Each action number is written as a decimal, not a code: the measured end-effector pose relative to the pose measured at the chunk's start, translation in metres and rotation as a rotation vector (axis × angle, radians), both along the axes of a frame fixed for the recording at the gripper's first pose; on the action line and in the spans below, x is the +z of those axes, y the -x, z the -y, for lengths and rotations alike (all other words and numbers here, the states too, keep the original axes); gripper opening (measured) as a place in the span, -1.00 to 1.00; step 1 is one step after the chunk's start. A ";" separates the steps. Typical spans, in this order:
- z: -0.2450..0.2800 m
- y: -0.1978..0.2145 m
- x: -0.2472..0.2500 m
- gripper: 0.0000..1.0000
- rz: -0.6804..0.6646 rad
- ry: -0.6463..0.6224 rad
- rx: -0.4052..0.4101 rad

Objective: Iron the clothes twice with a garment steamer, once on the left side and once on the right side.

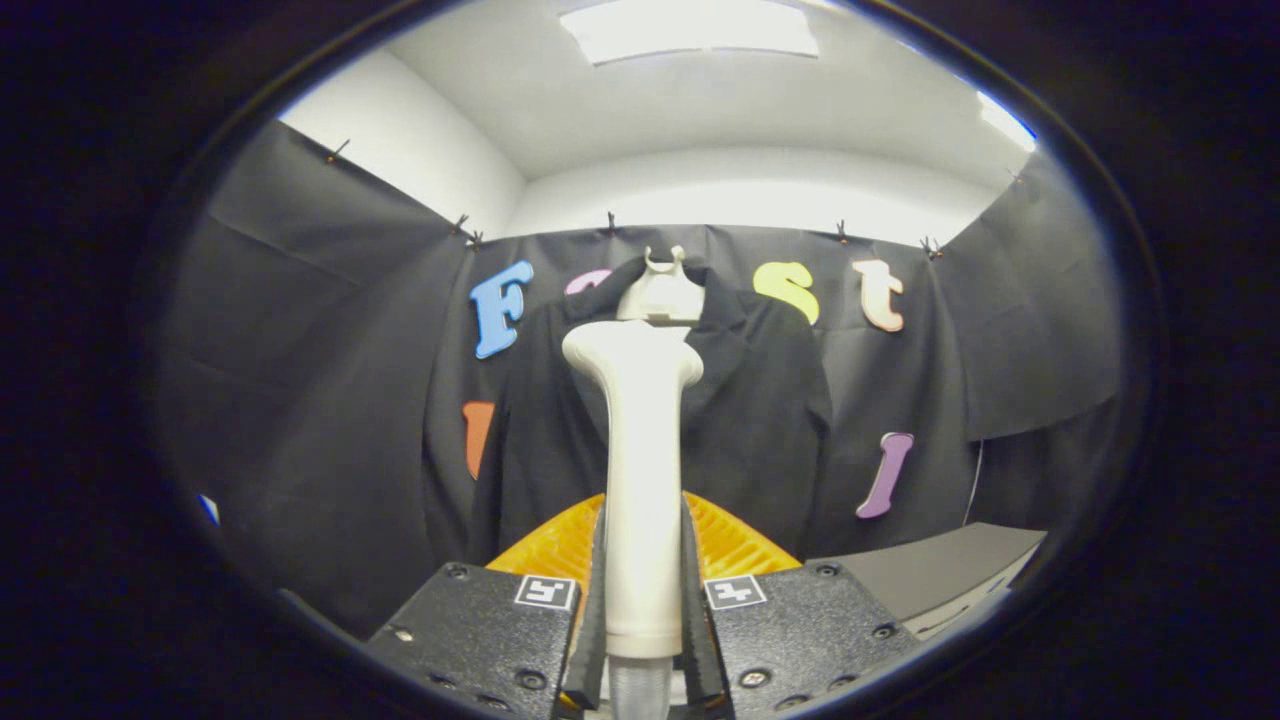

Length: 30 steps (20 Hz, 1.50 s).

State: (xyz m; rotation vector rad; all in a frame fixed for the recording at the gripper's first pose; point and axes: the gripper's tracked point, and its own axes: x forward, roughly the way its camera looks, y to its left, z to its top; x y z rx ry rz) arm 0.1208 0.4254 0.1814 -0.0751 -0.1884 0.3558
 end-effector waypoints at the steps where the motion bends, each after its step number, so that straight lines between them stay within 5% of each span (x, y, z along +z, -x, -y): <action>1: -0.010 -0.005 0.012 -0.32 0.025 -0.005 0.014; 12: -0.092 -0.068 0.102 -0.32 0.230 -0.043 0.050; 30: -0.094 -0.079 0.040 -0.32 0.132 0.008 0.001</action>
